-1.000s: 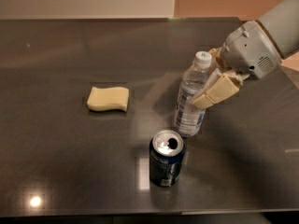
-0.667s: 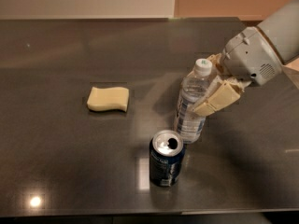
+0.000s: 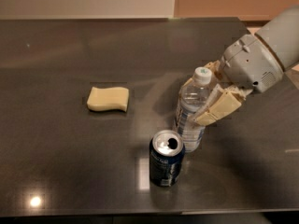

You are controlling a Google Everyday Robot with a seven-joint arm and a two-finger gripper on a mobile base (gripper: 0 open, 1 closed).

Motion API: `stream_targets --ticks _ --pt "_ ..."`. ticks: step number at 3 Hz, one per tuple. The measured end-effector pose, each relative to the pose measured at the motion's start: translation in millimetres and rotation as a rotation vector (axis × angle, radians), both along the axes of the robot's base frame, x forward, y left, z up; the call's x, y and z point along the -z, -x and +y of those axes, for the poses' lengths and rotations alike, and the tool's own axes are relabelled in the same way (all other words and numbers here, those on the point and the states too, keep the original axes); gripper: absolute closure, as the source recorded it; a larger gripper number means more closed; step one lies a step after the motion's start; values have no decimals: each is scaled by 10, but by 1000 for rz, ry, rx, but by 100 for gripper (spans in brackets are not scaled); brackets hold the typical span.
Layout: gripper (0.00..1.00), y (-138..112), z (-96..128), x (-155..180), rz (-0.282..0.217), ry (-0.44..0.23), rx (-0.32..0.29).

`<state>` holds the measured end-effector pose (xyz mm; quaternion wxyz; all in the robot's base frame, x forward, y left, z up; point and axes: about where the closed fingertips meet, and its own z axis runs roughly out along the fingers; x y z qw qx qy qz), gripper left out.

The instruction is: Move blue plastic bottle near pepsi can

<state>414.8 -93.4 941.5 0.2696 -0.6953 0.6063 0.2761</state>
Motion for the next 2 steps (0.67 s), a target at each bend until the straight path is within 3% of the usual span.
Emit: stream_targets --ticks 2 --pt "12 107 40 52 13 -5 -51"
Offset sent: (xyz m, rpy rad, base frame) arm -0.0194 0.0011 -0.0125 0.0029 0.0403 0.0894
